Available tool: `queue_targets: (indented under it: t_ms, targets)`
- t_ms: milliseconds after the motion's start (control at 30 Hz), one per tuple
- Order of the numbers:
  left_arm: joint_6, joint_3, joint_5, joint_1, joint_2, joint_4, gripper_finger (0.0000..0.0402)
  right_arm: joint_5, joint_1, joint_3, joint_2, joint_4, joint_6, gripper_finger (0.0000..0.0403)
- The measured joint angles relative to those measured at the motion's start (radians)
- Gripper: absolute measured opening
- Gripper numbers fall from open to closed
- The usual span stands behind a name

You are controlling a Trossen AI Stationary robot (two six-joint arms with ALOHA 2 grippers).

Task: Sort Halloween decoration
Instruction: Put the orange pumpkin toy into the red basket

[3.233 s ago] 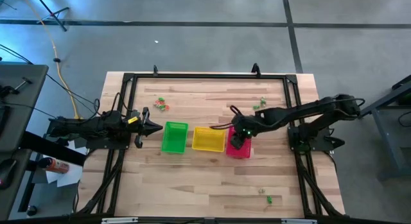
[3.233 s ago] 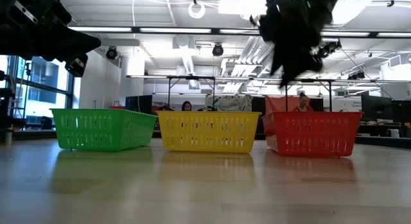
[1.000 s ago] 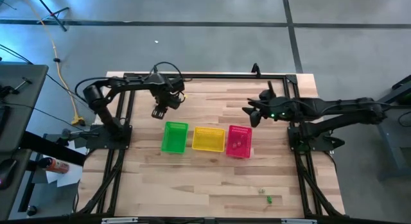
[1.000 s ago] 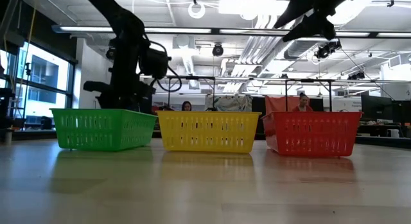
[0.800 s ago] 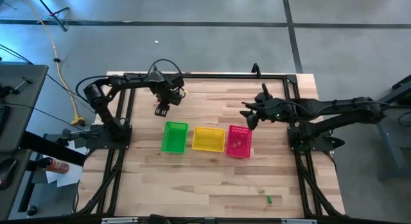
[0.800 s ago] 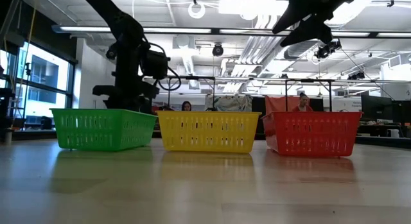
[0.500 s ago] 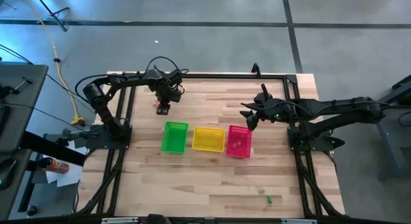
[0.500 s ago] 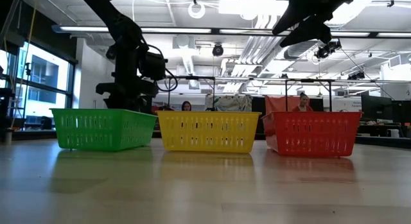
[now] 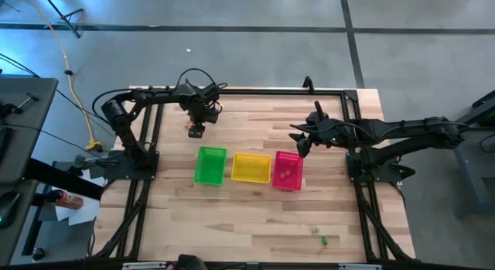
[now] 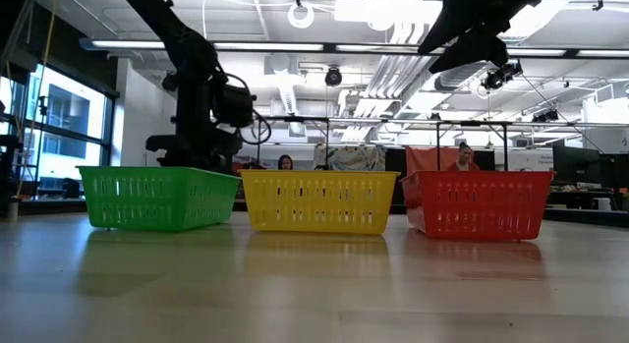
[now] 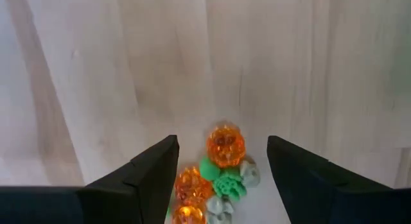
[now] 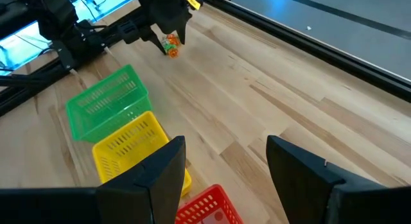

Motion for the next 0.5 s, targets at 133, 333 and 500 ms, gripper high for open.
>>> queue_targets:
  t_ms: [133,333,500]
  targets:
    - [-0.003,0.0,-0.002,0.002,0.03,0.002,0.023,0.0,0.0,0.0,0.0,-0.002,0.0,0.0212]
    - [-0.028,0.0,-0.005,0.001,0.056,0.002,0.023,0.0,0.0,0.0,0.0,-0.009,0.0,0.0213]
    - [-0.029,0.003,-0.009,0.001,0.071,0.004,0.023,0.003,0.0,0.0,0.0,-0.009,0.0,0.0212]
